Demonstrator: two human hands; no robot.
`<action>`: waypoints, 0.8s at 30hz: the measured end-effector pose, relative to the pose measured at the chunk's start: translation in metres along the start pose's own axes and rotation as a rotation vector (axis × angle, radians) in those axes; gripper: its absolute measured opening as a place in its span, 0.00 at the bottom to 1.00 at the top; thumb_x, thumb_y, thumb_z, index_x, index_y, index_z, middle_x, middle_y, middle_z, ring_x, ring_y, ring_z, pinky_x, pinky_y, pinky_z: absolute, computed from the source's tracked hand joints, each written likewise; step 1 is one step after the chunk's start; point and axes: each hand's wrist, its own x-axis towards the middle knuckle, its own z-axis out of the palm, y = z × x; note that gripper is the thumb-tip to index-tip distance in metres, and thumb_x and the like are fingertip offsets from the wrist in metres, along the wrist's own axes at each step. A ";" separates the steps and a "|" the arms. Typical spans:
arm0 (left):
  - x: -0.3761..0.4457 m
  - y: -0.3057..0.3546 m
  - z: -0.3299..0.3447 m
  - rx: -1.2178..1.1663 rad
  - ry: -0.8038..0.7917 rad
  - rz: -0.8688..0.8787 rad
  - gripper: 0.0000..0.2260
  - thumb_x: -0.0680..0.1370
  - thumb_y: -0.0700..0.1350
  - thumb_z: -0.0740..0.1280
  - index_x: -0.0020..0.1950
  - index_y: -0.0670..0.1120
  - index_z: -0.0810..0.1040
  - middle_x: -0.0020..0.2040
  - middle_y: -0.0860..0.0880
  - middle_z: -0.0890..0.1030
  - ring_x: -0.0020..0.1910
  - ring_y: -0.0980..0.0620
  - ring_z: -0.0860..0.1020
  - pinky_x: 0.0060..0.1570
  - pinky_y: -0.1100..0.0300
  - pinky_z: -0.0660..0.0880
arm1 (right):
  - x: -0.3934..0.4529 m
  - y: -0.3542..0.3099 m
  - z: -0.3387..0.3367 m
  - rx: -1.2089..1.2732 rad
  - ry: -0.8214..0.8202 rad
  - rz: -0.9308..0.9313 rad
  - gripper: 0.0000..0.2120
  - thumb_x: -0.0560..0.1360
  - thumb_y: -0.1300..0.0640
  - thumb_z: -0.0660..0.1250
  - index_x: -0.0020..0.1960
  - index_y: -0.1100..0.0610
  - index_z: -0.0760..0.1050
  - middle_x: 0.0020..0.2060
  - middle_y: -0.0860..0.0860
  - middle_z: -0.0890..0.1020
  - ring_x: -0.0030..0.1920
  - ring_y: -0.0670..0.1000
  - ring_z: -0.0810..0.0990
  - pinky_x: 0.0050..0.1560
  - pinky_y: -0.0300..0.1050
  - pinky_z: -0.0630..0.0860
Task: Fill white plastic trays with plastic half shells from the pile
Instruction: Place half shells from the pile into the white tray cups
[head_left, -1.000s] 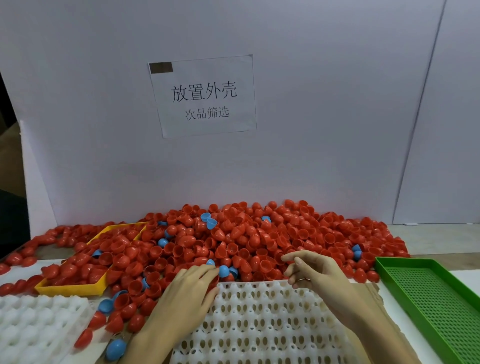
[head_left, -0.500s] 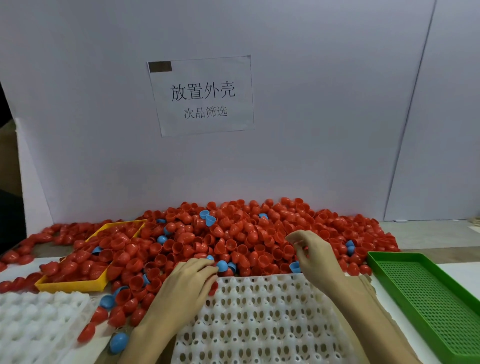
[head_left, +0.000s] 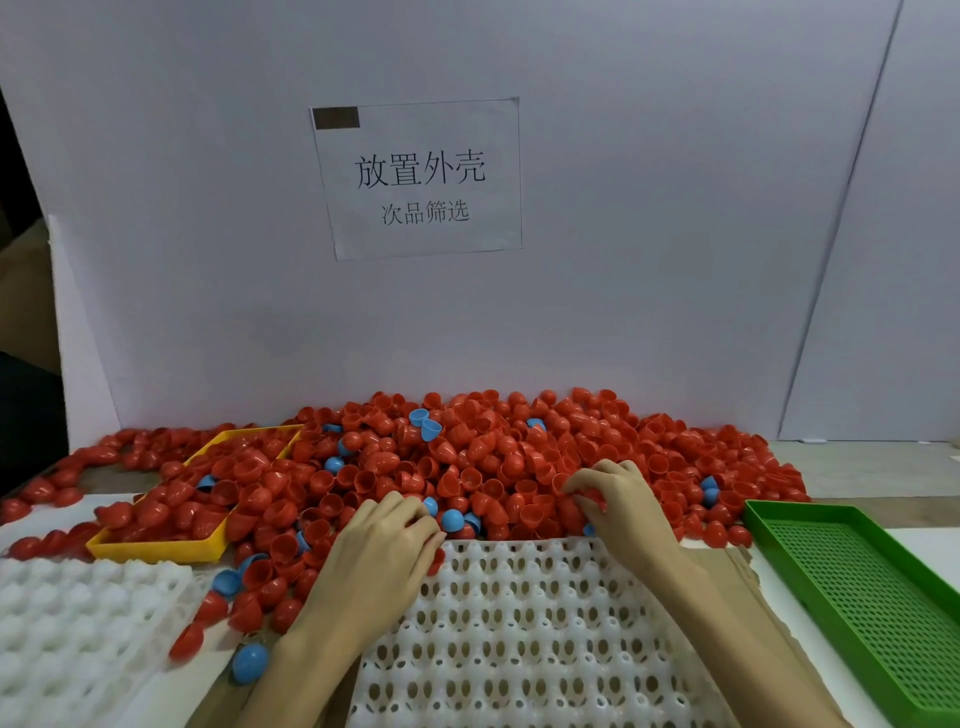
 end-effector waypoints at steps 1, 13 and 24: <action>0.001 0.002 0.000 0.003 0.010 0.013 0.03 0.79 0.45 0.73 0.46 0.50 0.86 0.45 0.56 0.81 0.44 0.56 0.79 0.44 0.58 0.79 | -0.002 0.001 -0.002 0.051 0.021 -0.005 0.12 0.79 0.62 0.72 0.57 0.48 0.86 0.49 0.43 0.80 0.52 0.48 0.72 0.50 0.33 0.66; 0.002 0.029 -0.002 -0.284 -0.331 0.078 0.18 0.82 0.63 0.59 0.65 0.58 0.79 0.59 0.63 0.76 0.59 0.66 0.72 0.61 0.68 0.73 | -0.006 0.013 -0.001 -0.084 0.162 0.131 0.11 0.78 0.68 0.72 0.59 0.58 0.85 0.49 0.54 0.81 0.51 0.52 0.72 0.48 0.44 0.73; -0.003 0.048 0.004 -0.406 -0.578 0.150 0.29 0.73 0.79 0.59 0.72 0.76 0.63 0.75 0.71 0.63 0.72 0.76 0.52 0.67 0.69 0.53 | -0.008 0.011 -0.019 0.305 0.193 0.206 0.12 0.78 0.65 0.73 0.58 0.53 0.80 0.49 0.48 0.84 0.51 0.48 0.83 0.51 0.35 0.78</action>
